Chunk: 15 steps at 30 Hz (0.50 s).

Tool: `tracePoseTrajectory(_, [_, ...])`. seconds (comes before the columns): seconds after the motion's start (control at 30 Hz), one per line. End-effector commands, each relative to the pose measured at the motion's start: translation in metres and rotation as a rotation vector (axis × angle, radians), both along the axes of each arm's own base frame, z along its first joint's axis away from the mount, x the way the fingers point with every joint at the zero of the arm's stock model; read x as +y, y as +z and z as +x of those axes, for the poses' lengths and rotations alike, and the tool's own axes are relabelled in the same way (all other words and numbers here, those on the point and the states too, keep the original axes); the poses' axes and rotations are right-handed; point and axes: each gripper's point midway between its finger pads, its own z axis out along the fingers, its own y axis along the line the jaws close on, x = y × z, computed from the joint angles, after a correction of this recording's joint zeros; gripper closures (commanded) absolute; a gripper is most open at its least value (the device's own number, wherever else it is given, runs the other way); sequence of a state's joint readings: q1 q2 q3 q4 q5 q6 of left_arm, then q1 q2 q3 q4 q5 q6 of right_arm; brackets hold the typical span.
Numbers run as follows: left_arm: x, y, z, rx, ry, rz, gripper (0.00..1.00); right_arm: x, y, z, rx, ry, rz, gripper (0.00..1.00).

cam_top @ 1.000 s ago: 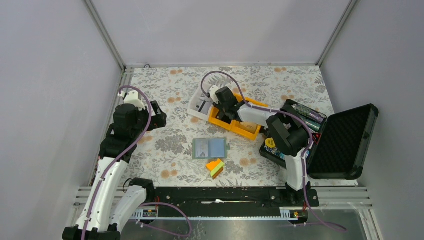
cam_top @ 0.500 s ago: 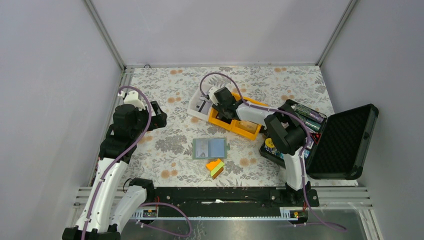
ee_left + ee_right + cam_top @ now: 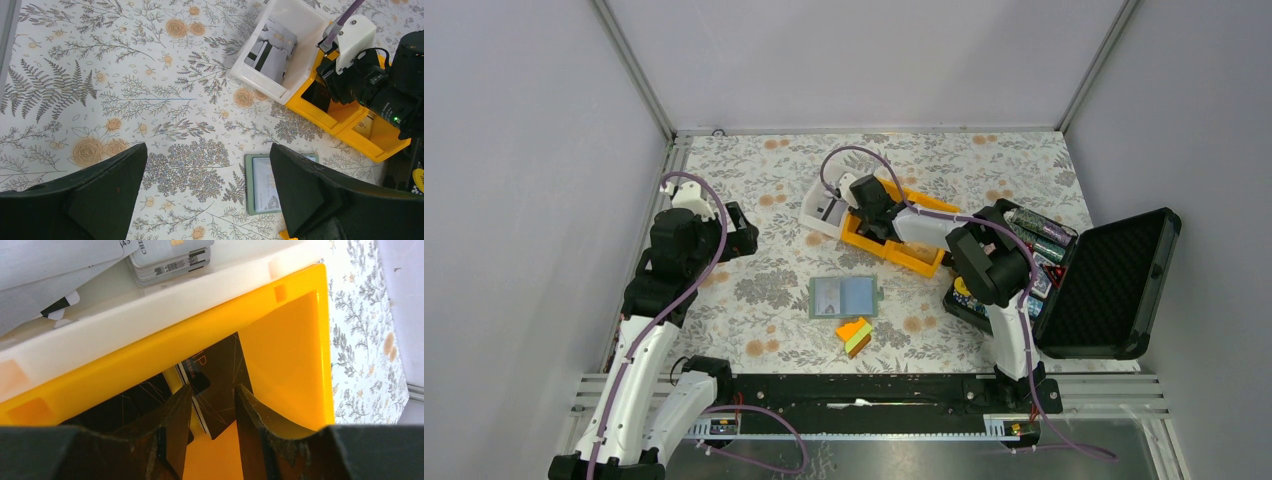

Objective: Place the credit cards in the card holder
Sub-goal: Pick up the credit card from the storage box.

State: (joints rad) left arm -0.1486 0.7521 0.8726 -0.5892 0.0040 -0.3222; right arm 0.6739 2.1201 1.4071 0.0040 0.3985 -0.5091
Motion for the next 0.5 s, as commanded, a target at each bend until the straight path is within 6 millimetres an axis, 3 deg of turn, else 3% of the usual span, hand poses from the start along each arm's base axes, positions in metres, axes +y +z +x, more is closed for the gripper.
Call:
tracePoseTrajectory(0.0, [-0.003,0.008,0.005,-0.045,-0.012,-0.012,0.01,-0.004,0.027,0.02,-0.123,-0.035,-0.014,0.57])
tracePoseTrajectory(0.33, [-0.003,0.009,0.004,-0.047,-0.013,-0.011,0.01,-0.003,0.035,0.026,-0.141,-0.032,-0.03,0.57])
tracePoseTrajectory(0.47, [-0.003,0.009,0.004,-0.047,-0.011,-0.012,0.01,-0.004,0.038,0.025,-0.146,-0.034,-0.032,0.62])
